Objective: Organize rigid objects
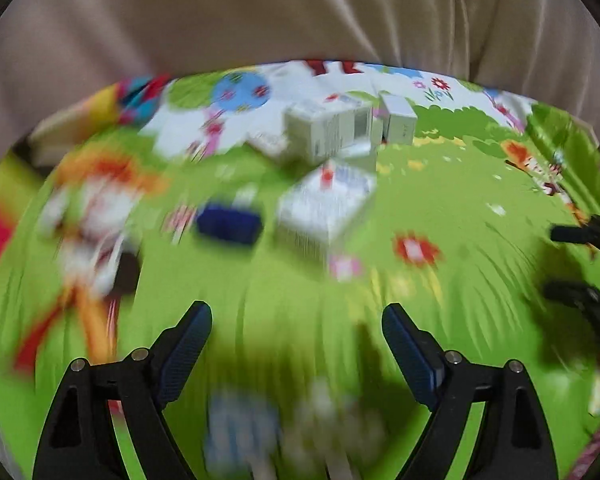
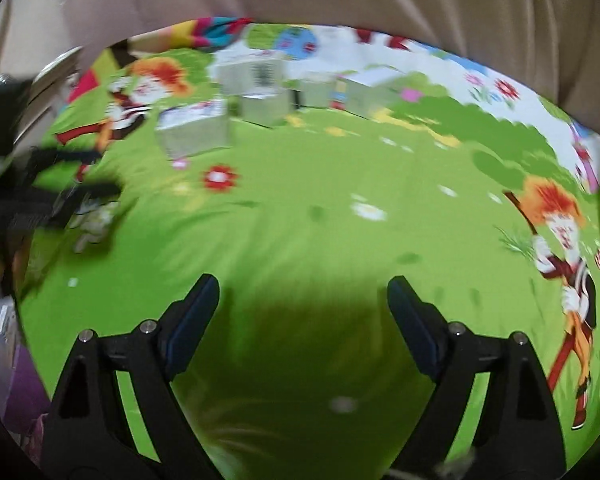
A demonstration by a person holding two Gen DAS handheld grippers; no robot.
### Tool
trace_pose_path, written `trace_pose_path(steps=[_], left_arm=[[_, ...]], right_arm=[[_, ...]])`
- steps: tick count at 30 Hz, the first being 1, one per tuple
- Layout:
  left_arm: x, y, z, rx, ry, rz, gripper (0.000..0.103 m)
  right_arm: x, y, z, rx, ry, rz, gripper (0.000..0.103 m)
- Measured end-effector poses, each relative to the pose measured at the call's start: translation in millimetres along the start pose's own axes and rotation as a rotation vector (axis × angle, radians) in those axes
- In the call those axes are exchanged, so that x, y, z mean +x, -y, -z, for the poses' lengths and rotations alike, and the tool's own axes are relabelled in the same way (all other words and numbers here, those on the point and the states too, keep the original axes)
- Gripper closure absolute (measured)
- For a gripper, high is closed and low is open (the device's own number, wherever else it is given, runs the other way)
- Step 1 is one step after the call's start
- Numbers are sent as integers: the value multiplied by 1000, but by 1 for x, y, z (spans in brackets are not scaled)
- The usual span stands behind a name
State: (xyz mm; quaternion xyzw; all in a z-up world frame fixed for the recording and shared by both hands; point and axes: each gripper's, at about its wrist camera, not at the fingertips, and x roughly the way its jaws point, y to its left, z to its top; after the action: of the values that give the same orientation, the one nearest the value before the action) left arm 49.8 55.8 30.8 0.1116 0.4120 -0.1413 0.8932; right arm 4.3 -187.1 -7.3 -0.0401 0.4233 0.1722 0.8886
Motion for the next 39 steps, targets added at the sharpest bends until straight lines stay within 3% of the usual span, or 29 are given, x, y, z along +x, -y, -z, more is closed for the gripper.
trace_pose_path(steps=[1, 5, 6, 7, 8, 12, 17, 19, 21, 23, 27, 30, 32, 33, 34, 36, 39], left_arm=[[10, 0, -12, 12, 3, 6, 15], [37, 5, -45, 29, -5, 174, 16], [41, 10, -47, 36, -13, 190, 23], [45, 14, -45, 44, -28, 198, 46], [47, 21, -39, 43, -55, 205, 62], [22, 40, -8, 2, -8, 141, 62], [22, 43, 2, -83, 1, 60, 57], [28, 39, -1, -125, -13, 16, 30], [34, 32, -1, -173, -36, -27, 15], [33, 26, 1, -196, -37, -28, 15], [33, 26, 1, -196, -37, -35, 15], [34, 25, 1, -199, -37, -36, 14], [33, 24, 1, -200, -38, -35, 14], [33, 24, 1, -201, -37, -35, 14], [33, 24, 1, -202, -37, -34, 14], [33, 25, 1, -203, -37, -34, 14], [33, 26, 0, -202, -39, -27, 12]], right_arm=[[2, 7, 2, 18, -6, -1, 15], [0, 19, 8, 24, -11, -17, 13], [1, 18, 7, 13, -14, -18, 13], [2, 18, 6, 2, -19, -23, 13], [4, 18, 3, -8, -22, -34, 13], [20, 28, -15, 16, -17, -24, 13], [49, 58, -68, 209, 29, -45, 13], [58, 64, -98, 277, 77, -28, 13], [69, 69, -135, 349, 122, 22, 13], [82, 73, -165, 397, 131, 106, 12], [128, 81, -202, 462, 4, 228, 12], [147, 71, -196, 413, -64, 277, 13], [149, 64, -182, 344, -64, 270, 33], [148, 62, -174, 313, -60, 261, 55], [138, 60, -165, 267, -32, 268, 63], [117, 65, -142, 247, -25, 179, 63], [82, 71, -110, 162, -35, 136, 63]])
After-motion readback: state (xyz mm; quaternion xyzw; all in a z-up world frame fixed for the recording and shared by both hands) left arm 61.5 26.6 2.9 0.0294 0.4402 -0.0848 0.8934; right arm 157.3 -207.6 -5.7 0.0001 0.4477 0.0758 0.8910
